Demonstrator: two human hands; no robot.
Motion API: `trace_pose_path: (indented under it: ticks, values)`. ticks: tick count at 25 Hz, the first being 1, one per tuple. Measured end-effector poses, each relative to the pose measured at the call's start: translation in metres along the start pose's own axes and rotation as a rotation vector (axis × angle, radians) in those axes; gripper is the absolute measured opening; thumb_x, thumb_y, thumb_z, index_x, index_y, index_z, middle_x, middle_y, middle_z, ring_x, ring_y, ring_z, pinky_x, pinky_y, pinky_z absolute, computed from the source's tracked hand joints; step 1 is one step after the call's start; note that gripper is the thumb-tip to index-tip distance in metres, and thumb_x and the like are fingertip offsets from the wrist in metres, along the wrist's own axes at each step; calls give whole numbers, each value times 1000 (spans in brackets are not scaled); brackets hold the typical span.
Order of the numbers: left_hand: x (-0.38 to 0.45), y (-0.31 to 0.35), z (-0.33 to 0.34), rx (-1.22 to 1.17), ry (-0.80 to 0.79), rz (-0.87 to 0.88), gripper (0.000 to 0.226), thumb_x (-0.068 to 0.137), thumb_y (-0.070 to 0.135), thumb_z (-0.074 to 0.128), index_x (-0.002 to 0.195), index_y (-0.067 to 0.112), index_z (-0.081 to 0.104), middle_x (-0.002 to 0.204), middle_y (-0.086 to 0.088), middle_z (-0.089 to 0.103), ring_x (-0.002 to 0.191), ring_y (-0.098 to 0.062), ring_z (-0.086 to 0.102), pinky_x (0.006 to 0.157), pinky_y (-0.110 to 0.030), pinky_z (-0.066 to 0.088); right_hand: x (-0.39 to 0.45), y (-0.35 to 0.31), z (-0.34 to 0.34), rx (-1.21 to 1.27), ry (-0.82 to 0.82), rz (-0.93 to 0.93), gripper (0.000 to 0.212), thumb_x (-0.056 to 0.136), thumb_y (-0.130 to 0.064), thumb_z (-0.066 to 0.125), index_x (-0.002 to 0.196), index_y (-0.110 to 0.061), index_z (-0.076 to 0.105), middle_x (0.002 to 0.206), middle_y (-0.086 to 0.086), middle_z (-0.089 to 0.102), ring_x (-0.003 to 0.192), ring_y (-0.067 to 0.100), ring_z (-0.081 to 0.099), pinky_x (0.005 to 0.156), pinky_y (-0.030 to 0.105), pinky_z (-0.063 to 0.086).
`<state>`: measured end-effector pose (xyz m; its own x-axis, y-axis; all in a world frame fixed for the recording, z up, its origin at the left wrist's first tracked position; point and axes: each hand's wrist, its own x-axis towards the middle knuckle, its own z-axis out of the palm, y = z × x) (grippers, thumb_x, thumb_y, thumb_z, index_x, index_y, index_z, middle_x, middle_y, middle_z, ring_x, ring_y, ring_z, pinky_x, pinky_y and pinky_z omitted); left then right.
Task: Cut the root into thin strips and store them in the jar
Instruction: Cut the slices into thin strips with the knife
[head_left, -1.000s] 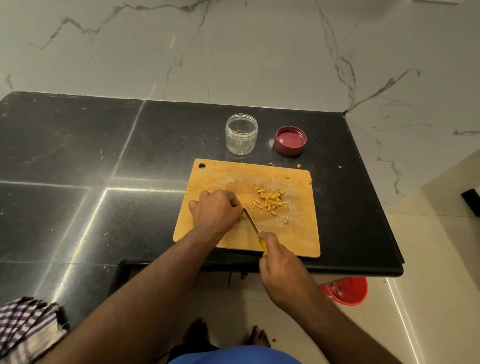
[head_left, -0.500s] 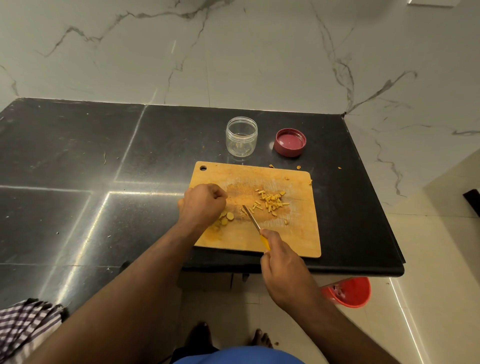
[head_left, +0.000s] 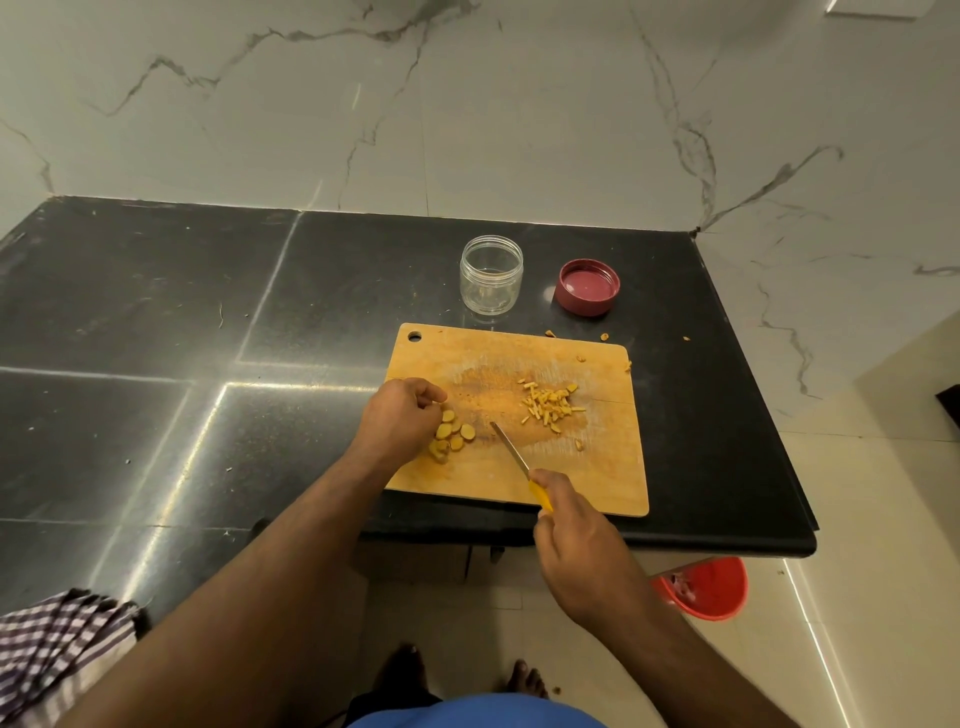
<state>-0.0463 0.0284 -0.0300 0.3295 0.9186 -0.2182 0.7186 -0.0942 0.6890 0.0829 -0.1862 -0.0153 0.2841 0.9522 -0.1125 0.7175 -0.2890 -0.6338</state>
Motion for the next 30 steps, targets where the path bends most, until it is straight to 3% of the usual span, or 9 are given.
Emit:
trace_pose_path:
  ticks: [5, 9, 14, 18, 22, 26, 30]
  values:
    - [1, -3, -5, 12, 5, -3, 23, 98, 14, 57, 115, 18, 71, 107, 2, 67, 93, -11, 59, 73, -26, 52, 1, 9, -2, -19, 65, 68, 41, 103, -22, 40, 143, -29, 36, 102, -11, 53, 76, 4, 54, 56, 12, 37]
    - [2, -5, -5, 27, -20, -7, 21, 95, 12, 63, 114, 19, 71, 101, 2, 66, 89, -12, 59, 66, -23, 48, -3, 5, -1, 6, 11, 22, 40, 104, -24, 38, 142, -34, 33, 106, -13, 52, 81, -1, 52, 59, 11, 36]
    - [2, -2, -7, 19, -16, 0, 11, 90, 13, 72, 96, 20, 69, 86, 4, 63, 82, -14, 59, 60, -25, 45, -5, 8, -1, 4, -17, 54, 41, 104, -24, 38, 144, -34, 32, 113, -10, 55, 80, -2, 51, 58, 12, 35]
    - [3, 0, -11, -5, -18, -4, 7, 91, 16, 71, 93, 21, 65, 86, 3, 63, 82, -14, 59, 61, -25, 45, -3, 11, -6, 1, 49, 87, 40, 104, -23, 40, 143, -32, 34, 103, -11, 53, 76, 5, 54, 55, 15, 37]
    - [1, 11, -10, -48, -7, 14, 2, 95, 25, 67, 96, 25, 66, 90, 3, 66, 84, -12, 63, 59, -24, 46, -6, 8, -3, 15, -31, 34, 41, 104, -24, 38, 143, -34, 32, 112, -15, 50, 80, -2, 50, 59, 11, 35]
    - [-2, 20, -2, -31, -58, 77, 5, 94, 24, 70, 98, 23, 71, 95, 3, 70, 87, -11, 64, 64, -25, 51, 3, 19, -10, 14, 77, 135, 40, 103, -19, 41, 141, -27, 37, 97, -10, 53, 70, 4, 48, 54, 16, 31]
    - [0, 33, 11, 39, -89, 109, 11, 96, 17, 65, 103, 20, 72, 100, 5, 69, 86, -8, 63, 65, -19, 49, 4, 15, -11, 52, 53, 114, 39, 103, -21, 40, 140, -33, 36, 89, -12, 51, 64, 4, 46, 51, 16, 29]
